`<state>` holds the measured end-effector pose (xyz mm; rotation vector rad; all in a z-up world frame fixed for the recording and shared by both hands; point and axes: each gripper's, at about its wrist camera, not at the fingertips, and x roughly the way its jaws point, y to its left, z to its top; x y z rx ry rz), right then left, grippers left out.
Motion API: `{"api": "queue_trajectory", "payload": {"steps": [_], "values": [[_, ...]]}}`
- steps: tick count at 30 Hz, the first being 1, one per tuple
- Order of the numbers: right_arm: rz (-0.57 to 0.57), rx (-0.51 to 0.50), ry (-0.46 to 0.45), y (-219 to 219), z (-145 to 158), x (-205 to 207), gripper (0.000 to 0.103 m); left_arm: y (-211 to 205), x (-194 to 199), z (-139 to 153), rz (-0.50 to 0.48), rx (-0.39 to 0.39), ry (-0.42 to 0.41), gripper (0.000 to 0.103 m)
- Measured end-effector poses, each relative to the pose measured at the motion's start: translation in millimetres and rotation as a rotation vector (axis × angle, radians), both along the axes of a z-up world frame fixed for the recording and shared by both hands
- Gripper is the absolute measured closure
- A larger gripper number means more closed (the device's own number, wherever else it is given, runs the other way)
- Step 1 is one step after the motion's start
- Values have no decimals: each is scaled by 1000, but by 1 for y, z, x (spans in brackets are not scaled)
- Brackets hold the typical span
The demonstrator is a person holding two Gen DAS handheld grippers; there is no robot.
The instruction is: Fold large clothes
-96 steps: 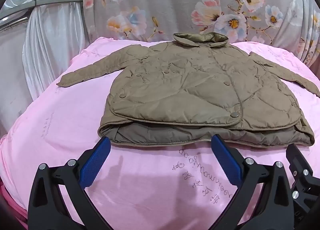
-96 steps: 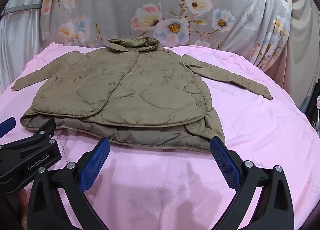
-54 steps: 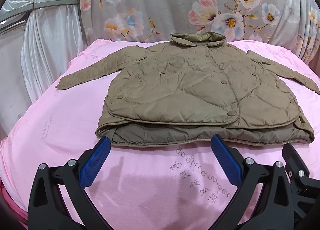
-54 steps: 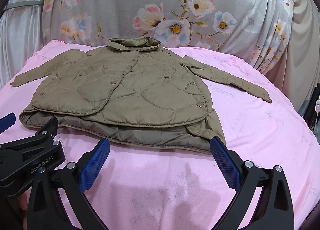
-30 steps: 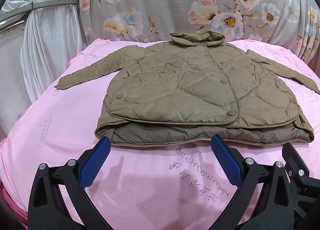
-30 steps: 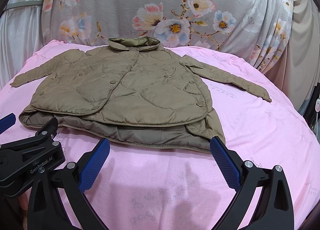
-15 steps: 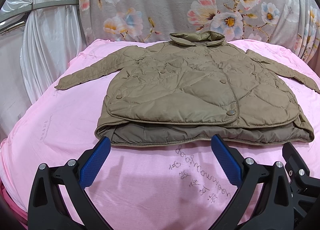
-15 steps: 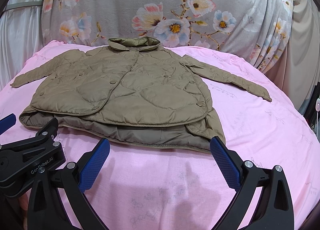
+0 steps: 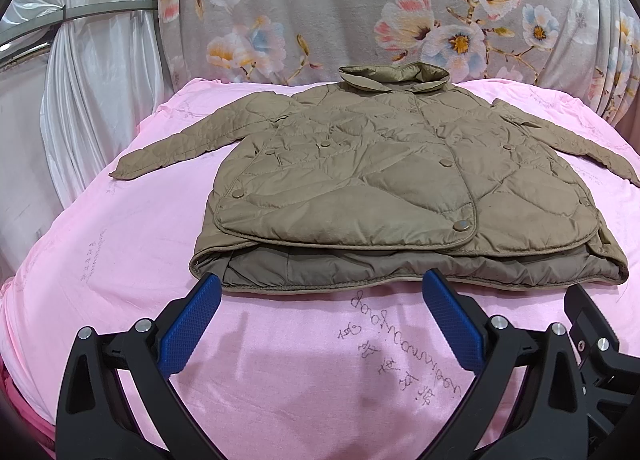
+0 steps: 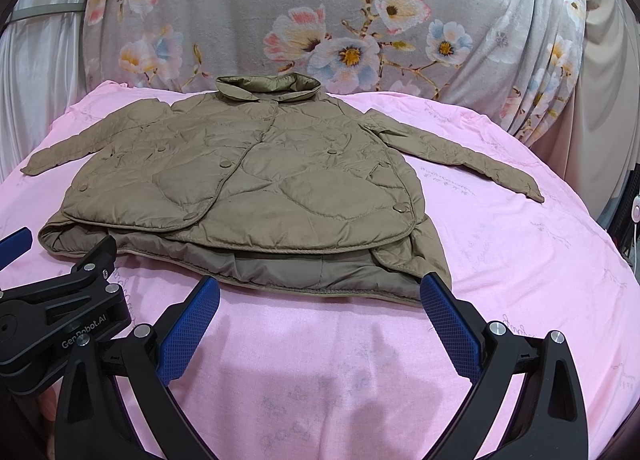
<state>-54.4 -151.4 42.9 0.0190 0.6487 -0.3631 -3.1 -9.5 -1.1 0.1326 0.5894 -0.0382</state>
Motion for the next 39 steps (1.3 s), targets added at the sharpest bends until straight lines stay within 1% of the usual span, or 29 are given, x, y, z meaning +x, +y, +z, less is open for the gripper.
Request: {"api": "queue_trajectory", "payload": {"steps": [15,17,19,22,24,27,31,34,35,37,39], "values": [[0,5,3,0,-1,1,5,0,0,0,1,0,-1,5],[0,19,8,-2,-2,0,5,0,-1,1,5,3,-8,5],[0,54,15,-8,-3,-1,5,1,-3,4,5,0,-23,5],[-1,97,20,-22,-4,1,5,-1,-4,16,6,22,-54,5],[-10,95,12,-35,4,4,5,-2,-2,29,1,34,-73,5],[-34,88,-5,-61,19,14,5,-3,8,48,-2,25,-86,5],[-101,73,-25,-111,31,35,5,-6,29,66,14,41,-98,5],[-148,123,-33,-151,35,50,5,-9,50,73,31,52,-100,5],[-172,156,-36,-168,35,56,5,-10,58,74,42,58,-100,5],[-218,211,-44,-196,32,65,5,-10,73,74,55,62,-90,5],[-261,243,-47,-220,28,74,5,-9,87,74,67,64,-77,5]]}}
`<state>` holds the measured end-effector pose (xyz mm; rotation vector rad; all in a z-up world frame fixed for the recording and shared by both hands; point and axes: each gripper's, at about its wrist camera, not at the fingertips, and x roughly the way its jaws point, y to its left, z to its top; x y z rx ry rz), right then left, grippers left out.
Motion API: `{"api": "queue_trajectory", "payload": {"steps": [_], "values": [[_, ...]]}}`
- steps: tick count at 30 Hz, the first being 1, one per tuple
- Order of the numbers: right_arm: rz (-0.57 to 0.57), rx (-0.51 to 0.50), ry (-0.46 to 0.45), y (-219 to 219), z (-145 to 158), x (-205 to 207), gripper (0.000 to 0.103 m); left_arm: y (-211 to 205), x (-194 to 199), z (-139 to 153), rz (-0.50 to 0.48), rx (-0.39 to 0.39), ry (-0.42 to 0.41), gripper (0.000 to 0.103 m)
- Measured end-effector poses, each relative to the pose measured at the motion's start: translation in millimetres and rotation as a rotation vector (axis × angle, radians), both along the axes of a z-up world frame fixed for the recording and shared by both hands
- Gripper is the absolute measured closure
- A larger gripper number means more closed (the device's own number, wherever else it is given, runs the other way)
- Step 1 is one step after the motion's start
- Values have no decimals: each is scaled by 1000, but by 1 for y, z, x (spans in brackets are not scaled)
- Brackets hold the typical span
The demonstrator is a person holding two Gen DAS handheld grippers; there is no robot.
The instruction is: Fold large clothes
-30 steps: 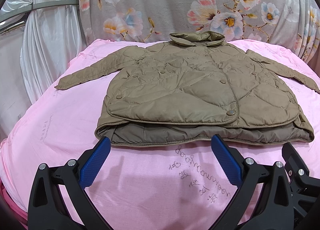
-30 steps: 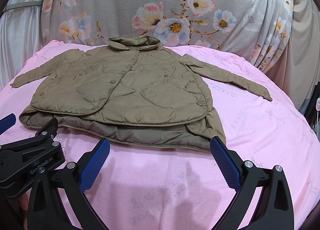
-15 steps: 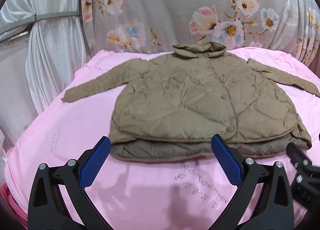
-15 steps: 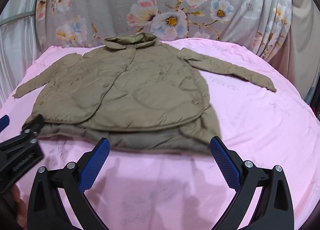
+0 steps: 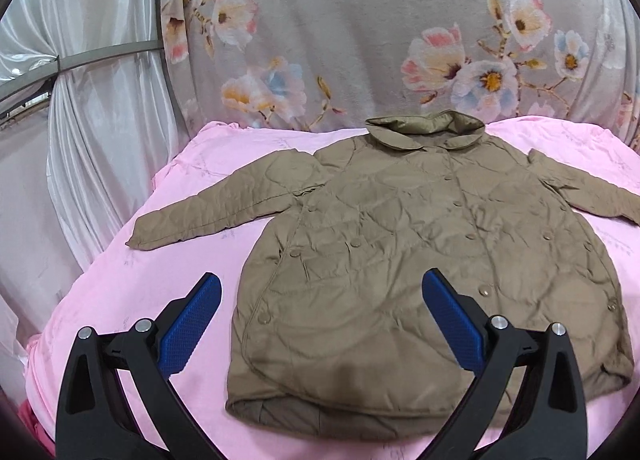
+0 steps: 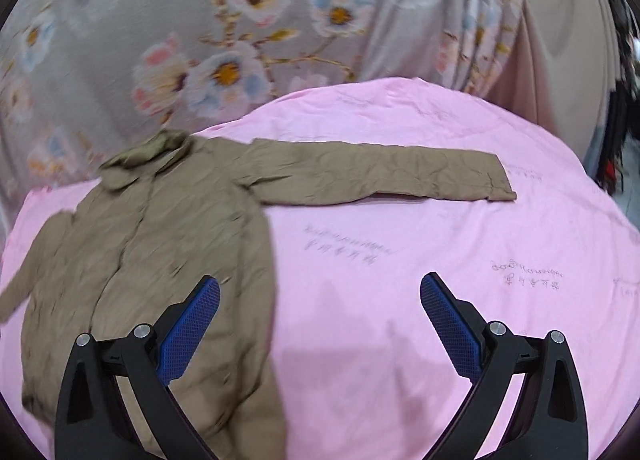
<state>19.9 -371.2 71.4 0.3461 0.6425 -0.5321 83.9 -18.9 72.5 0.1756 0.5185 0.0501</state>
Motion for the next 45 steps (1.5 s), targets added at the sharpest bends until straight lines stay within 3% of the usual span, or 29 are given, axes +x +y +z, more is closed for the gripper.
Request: {"api": "queue_trajectory", "payload": {"steps": [13,24,27,32,34,39,42,43,44,45], "values": [[-235,184,48,-156,-46,45,5,9,79,-18,69,-22,108,5],[-351,315,-14,-219,-66,57,6,18,109,-41,100,8,159,5],[-364,332,-35,-231,-67,67,28,27,115,-49,110,2,185,5],[-328,320,-38,-235,-60,92,98,40,122,-53,134,21,186,5],[-297,268,-51,-227,-45,103,102,46,125,-52,144,25,181,5],[-175,172,-129,-189,2,128,103,60,130,-47,158,17,173,5],[-162,103,-72,-173,10,135,101,67,131,-44,166,6,169,5],[-174,86,-39,-172,5,134,89,69,131,-44,166,0,168,5],[-198,73,-4,-174,-1,132,65,71,131,-44,166,-3,167,5],[-225,67,19,-177,-8,126,53,72,130,-45,166,-5,168,5]]}}
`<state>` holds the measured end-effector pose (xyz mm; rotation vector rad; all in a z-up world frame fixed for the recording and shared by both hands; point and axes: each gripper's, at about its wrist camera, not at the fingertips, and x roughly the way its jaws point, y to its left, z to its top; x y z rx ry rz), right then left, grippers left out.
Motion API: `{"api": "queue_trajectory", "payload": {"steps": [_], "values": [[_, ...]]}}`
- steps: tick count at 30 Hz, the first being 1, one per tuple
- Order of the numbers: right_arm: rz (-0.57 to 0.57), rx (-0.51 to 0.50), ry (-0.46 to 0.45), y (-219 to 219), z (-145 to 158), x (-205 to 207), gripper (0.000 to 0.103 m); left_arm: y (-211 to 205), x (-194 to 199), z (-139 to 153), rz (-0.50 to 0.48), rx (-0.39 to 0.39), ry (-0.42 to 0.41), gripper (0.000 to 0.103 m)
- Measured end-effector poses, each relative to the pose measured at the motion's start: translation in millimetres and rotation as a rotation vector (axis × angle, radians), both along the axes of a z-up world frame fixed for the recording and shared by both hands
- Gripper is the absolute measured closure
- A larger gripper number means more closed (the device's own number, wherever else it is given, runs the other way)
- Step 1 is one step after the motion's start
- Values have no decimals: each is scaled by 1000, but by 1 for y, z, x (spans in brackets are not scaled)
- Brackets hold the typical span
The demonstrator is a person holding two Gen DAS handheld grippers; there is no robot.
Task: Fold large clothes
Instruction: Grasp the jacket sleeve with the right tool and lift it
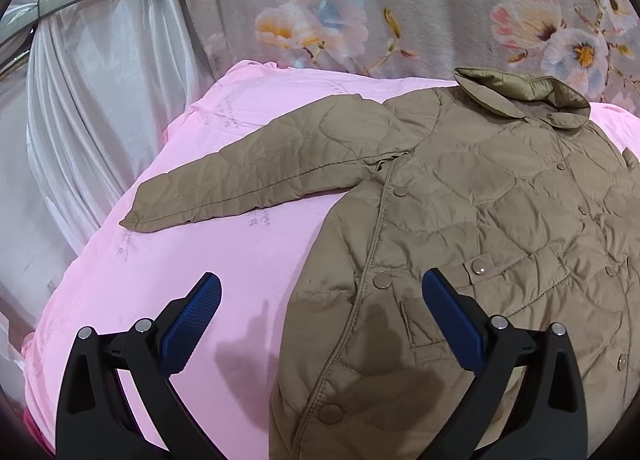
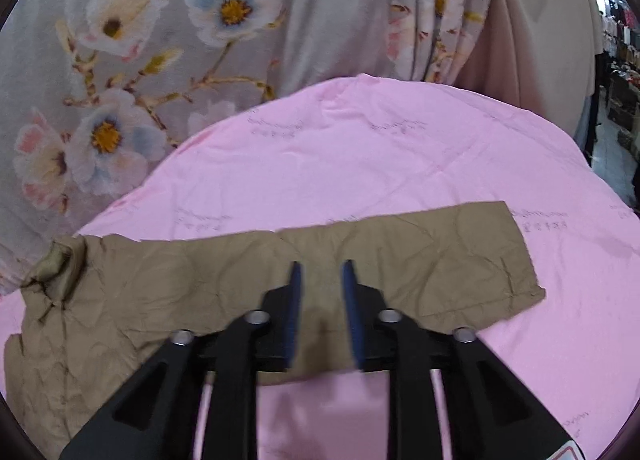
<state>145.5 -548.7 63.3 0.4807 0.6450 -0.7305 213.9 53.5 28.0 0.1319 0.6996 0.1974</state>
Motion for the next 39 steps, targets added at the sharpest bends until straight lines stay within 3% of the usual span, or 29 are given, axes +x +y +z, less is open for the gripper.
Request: {"api": "queue_trajectory", "payload": {"steps": [1,6,11,15,16,17,18,19,21,25,30,34,39], "values": [[-30,9,9,-5,-9,-9,40,1,0,-1,0,-1,2,5],[-129,179,16,-35,-50,-49,40,-1,-2,-5,-16,-4,11,5],[-196,333,-55,-69,-72,-63,40,-9,-6,-3,-42,-14,5,5],[-218,343,-94,-83,-74,-52,41,-15,-4,-3,-49,-29,12,5],[-216,333,-101,-84,-73,-49,55,-16,-4,-3,-50,-29,14,5],[-210,320,-102,-85,-71,-44,77,-16,-3,-3,-50,-26,13,5],[-198,314,-105,-86,-68,-40,88,-17,-2,-3,-49,-20,11,5],[-181,313,-120,-86,-64,-35,95,-17,-1,-3,-48,-13,9,5],[-146,262,-172,-75,-41,-26,97,-17,2,-1,-45,-7,6,5],[31,72,-255,-14,32,9,98,-13,8,2,-32,2,0,5],[348,-54,-300,99,94,67,98,-2,15,1,-4,-3,11,5],[577,-74,-267,196,96,117,98,7,19,0,4,-19,21,5],[788,-67,-160,300,57,163,98,15,27,3,-6,-22,18,5]]}}
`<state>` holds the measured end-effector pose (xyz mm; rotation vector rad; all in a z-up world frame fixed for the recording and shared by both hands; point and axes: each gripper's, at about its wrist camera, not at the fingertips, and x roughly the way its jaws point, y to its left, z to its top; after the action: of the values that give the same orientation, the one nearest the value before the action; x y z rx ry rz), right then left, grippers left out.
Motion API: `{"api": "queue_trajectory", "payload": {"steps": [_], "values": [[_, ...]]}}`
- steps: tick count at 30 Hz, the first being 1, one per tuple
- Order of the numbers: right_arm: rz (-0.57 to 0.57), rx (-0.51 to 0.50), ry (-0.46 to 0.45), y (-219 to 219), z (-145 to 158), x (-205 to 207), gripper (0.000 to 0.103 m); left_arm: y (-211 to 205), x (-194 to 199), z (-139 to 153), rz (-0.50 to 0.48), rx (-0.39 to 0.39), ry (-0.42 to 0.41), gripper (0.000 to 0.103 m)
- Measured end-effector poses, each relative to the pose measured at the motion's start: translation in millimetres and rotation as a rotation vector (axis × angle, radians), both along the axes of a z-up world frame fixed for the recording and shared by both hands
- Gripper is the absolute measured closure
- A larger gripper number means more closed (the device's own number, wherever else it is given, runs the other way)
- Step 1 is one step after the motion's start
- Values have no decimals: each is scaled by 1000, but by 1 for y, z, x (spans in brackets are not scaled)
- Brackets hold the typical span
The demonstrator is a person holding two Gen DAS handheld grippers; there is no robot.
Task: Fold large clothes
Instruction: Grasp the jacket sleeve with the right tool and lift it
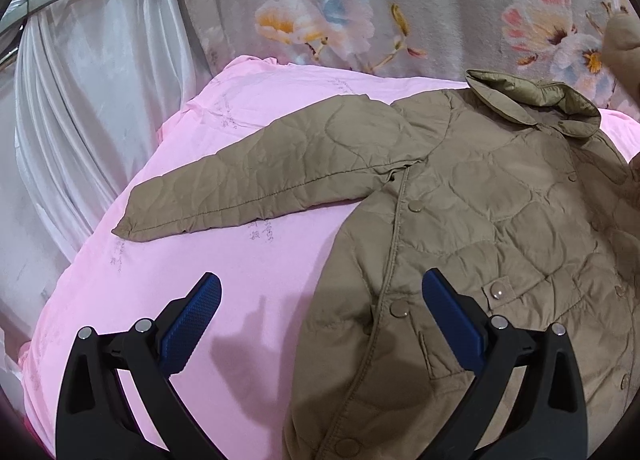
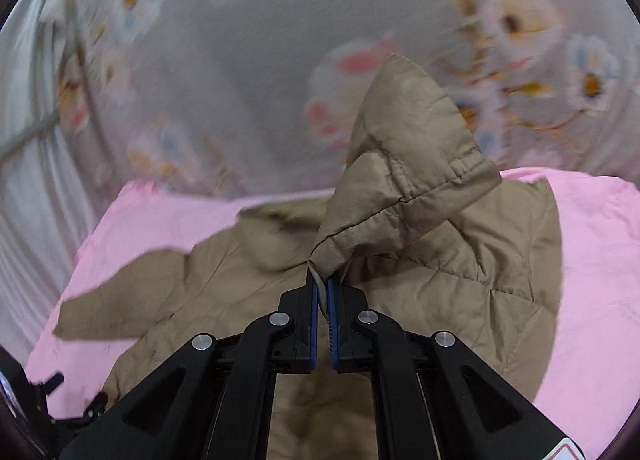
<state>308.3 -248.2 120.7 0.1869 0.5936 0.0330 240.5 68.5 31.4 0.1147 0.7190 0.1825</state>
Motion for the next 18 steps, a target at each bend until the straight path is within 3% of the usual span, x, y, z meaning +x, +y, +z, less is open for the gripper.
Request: {"api": "queue_trajectory", "payload": {"steps": [6,8,11,14,18], "values": [[166,-58,79,80,-42,19,85,2,18,5,-70,-94,24,5],[182,-43,46,82,-36,10,72,-1,27,8,-109,-141,39,5],[135,-19,0,65,-24,2,62,-10,40,12,-139,-183,50,5],[32,3,14,26,-25,-3,61,-20,60,11,-164,-242,84,5],[-135,98,92,-45,-50,-14,60,-32,101,-7,-169,-368,223,5]]}}
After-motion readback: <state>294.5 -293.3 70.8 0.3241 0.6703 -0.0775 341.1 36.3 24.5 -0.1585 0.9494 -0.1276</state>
